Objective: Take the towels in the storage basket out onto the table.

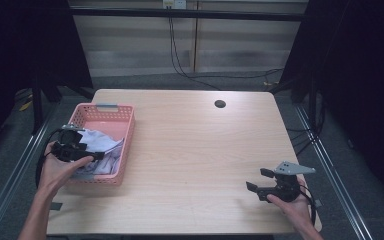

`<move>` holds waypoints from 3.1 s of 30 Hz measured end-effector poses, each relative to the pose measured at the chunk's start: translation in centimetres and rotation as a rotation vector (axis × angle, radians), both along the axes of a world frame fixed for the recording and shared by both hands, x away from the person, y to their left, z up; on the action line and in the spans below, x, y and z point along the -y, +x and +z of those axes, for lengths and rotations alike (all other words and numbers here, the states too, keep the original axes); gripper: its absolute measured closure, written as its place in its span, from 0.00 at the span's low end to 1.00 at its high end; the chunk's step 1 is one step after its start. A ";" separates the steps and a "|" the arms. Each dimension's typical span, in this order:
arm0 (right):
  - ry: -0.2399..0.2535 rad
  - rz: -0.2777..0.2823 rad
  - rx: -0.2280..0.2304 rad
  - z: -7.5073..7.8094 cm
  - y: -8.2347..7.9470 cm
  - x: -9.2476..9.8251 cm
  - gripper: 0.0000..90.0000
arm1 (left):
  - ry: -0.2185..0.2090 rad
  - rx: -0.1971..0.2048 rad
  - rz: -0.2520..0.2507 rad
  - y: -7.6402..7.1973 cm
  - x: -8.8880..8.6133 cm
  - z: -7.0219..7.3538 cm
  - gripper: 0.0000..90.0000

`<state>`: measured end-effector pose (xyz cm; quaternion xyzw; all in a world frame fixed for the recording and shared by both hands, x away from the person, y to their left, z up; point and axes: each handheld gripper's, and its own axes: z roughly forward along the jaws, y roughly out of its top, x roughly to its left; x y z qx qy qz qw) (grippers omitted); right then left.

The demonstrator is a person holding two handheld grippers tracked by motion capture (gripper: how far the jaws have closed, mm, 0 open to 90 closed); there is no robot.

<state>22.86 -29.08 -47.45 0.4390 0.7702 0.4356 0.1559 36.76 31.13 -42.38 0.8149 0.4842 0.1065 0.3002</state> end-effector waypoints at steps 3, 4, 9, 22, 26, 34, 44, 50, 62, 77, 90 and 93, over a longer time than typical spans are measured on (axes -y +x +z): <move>-0.003 0.006 -0.009 -0.1 0.0 -0.2 0.23 | 0.027 -0.038 -0.026 0.6 0.1 -0.5 0.18; -0.002 0.009 -0.011 -0.1 0.0 -0.2 0.23 | 0.037 -0.057 -0.023 0.8 0.3 -0.7 0.18; -0.008 0.010 -0.008 -0.2 0.1 -0.3 0.23 | 0.079 -0.131 -0.038 1.9 0.8 -1.3 0.10; 0.001 0.018 -0.013 -0.2 0.1 -0.2 0.23 | 0.198 -0.279 -0.041 4.5 1.7 -3.3 0.00; 0.004 0.022 -0.019 -0.2 0.1 -0.3 0.23 | 0.265 -0.317 -0.030 5.1 2.5 -3.9 0.00; -0.004 0.039 -0.021 -0.2 0.1 -0.3 0.24 | 0.302 -0.284 -0.013 5.2 2.3 -3.7 0.24; -0.002 0.025 -0.027 -0.3 0.2 -0.2 0.24 | 0.212 -0.276 -0.001 4.6 1.4 -3.1 0.49; 0.004 0.030 -0.025 -0.2 0.3 -0.3 0.24 | 0.171 -0.272 -0.003 4.5 0.8 -2.7 0.53; 0.013 0.020 -0.024 -0.2 0.2 -0.1 0.25 | 0.058 -0.234 -0.012 3.5 -0.4 -1.8 0.53; 0.010 0.021 -0.022 -0.2 0.2 -0.1 0.25 | -0.054 -0.156 -0.017 2.5 -1.4 0.3 0.53; 0.009 0.023 -0.022 -0.1 0.2 -0.1 0.25 | -0.126 -0.057 -0.018 1.6 -1.8 3.6 0.54; 0.012 0.024 -0.023 -0.1 0.2 -0.1 0.25 | -0.138 -0.040 -0.019 1.7 -2.0 4.4 0.54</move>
